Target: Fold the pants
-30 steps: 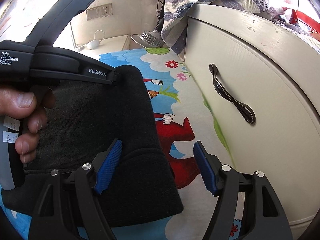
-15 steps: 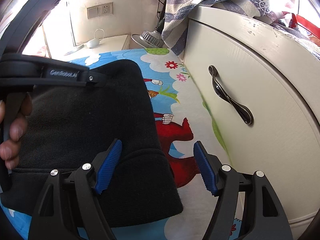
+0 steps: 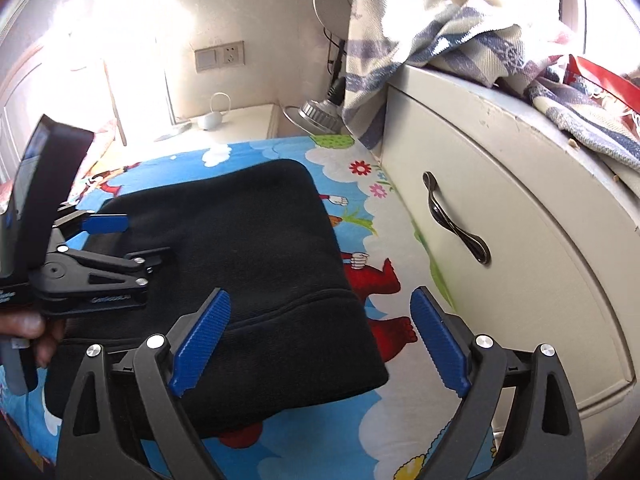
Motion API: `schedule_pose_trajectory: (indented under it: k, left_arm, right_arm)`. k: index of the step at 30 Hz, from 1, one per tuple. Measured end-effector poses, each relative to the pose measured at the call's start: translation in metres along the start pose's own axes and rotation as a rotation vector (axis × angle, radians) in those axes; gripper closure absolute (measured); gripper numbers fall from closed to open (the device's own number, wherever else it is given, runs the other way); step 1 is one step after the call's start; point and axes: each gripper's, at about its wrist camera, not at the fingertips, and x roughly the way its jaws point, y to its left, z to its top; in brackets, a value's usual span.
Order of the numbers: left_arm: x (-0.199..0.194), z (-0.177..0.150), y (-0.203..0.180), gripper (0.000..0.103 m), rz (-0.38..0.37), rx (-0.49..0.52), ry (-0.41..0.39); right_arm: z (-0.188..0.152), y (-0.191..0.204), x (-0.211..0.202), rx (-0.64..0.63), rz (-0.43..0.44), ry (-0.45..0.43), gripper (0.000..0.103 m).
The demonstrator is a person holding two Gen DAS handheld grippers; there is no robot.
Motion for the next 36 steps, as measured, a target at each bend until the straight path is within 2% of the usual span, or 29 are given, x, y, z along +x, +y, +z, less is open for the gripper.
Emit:
schedule_pose_trajectory:
  k: [2, 4, 5, 7, 8, 9, 10, 14, 17, 20, 21, 24, 25, 26, 31, 34, 36]
  left_arm:
    - [-0.002, 0.001, 0.008, 0.028, 0.024, -0.031, -0.009]
    - [-0.004, 0.004, 0.016, 0.032, 0.049, -0.073, -0.016]
    - [-0.006, 0.005, 0.019, 0.035, 0.058, -0.095, -0.017]
    - [-0.009, 0.009, 0.025, 0.047, 0.055, -0.126, -0.025]
    - [-0.012, 0.012, 0.027, 0.05, 0.054, -0.136, -0.031]
    - [-0.013, 0.014, 0.028, 0.056, 0.047, -0.147, -0.031]
    - [-0.017, 0.016, 0.029, 0.058, 0.034, -0.162, -0.029]
    - [-0.05, 0.01, 0.02, 0.057, -0.053, -0.223, -0.067]
    - [-0.078, -0.017, 0.01, 0.045, -0.081, -0.265, -0.083]
    - [-0.102, -0.059, 0.005, 0.032, -0.085, -0.334, -0.076]
    - [-0.109, -0.073, 0.002, 0.024, -0.083, -0.352, -0.071]
    - [-0.127, -0.109, -0.008, 0.006, -0.042, -0.367, -0.04]
    - [-0.134, -0.119, -0.011, 0.003, -0.018, -0.367, -0.042]
    - [-0.142, -0.126, -0.014, 0.003, -0.006, -0.366, -0.052]
    - [-0.17, -0.148, -0.017, 0.002, -0.054, -0.407, -0.11]
    - [-0.182, -0.144, -0.021, 0.002, 0.008, -0.391, -0.136]
    - [-0.186, -0.142, -0.022, 0.002, 0.0, -0.388, -0.136]
  right_arm:
    - [-0.003, 0.01, -0.002, -0.02, 0.023, -0.009, 0.015]
    - [-0.011, 0.019, 0.014, -0.055, -0.001, 0.072, 0.014]
    - [-0.015, 0.022, 0.019, -0.072, -0.028, 0.088, 0.014]
    - [-0.02, 0.019, 0.018, -0.066, -0.026, 0.083, 0.014]
    - [-0.021, 0.018, 0.018, -0.061, -0.023, 0.095, 0.014]
    - [-0.022, 0.017, 0.017, -0.058, -0.023, 0.106, 0.014]
    - [-0.024, 0.015, 0.016, -0.055, -0.022, 0.114, 0.014]
    - [-0.03, 0.01, 0.013, -0.035, -0.021, 0.137, 0.014]
    - [-0.033, 0.005, 0.006, -0.013, -0.019, 0.162, 0.014]
    - [-0.04, 0.001, -0.006, -0.007, -0.028, 0.178, 0.013]
    - [-0.044, 0.0, -0.01, -0.012, -0.034, 0.183, 0.013]
    - [-0.053, -0.003, -0.025, -0.01, -0.04, 0.19, 0.013]
    - [-0.054, -0.004, -0.031, -0.004, -0.037, 0.187, 0.013]
    - [-0.054, -0.005, -0.039, 0.002, -0.036, 0.178, 0.013]
    - [-0.047, -0.002, -0.073, -0.013, -0.05, 0.119, 0.013]
    - [-0.041, 0.004, -0.085, -0.039, -0.069, 0.092, 0.013]
    - [-0.037, 0.006, -0.09, -0.042, -0.065, 0.078, 0.013]
